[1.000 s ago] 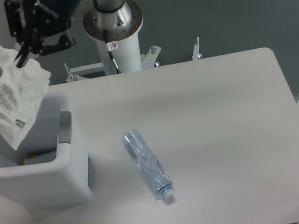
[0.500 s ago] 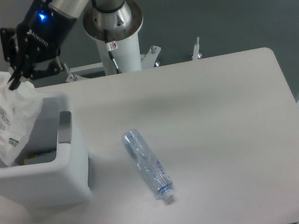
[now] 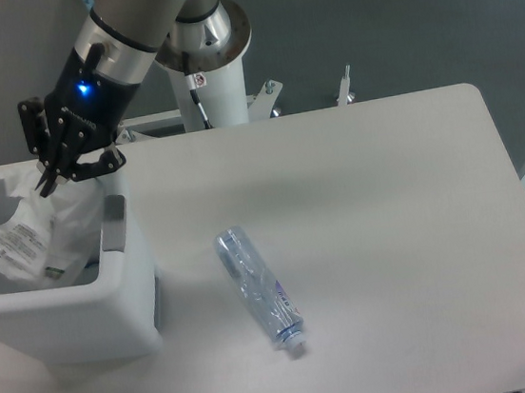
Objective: Place the trash in the trash can
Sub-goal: 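Lower the bag into the bin and open the gripper, then move the open gripper to the clear water bottle and lower it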
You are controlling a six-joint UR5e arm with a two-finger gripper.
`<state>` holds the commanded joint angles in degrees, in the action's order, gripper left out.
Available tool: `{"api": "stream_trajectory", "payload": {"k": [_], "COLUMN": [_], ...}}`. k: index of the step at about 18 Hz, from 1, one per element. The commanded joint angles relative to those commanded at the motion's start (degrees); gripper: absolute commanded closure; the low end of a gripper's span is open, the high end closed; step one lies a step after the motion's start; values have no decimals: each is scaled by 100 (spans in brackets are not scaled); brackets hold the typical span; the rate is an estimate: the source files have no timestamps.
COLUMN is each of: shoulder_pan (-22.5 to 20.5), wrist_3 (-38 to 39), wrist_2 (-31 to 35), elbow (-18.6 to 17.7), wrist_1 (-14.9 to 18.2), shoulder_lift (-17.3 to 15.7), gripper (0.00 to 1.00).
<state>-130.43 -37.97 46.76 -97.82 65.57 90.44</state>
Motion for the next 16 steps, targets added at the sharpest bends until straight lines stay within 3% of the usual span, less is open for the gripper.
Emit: {"api": "stream_trajectory", "payload": {"k": [2, 5, 8, 9, 13, 16], "shoulder_pan": [18, 18, 18, 9, -61, -604], "wrist_3": [0, -18, 53, 53, 289, 868], "wrist_2": [-9, -17, -17, -17, -9, 35], "elbow": [9, 0, 88, 88, 175, 263], "wrist_1": [-44, -281, -290, -290, -290, -299], "shoulder_lift": [35, 53, 0, -26, -97, -105], "gripper": [82, 24, 11, 1, 0, 0]}}
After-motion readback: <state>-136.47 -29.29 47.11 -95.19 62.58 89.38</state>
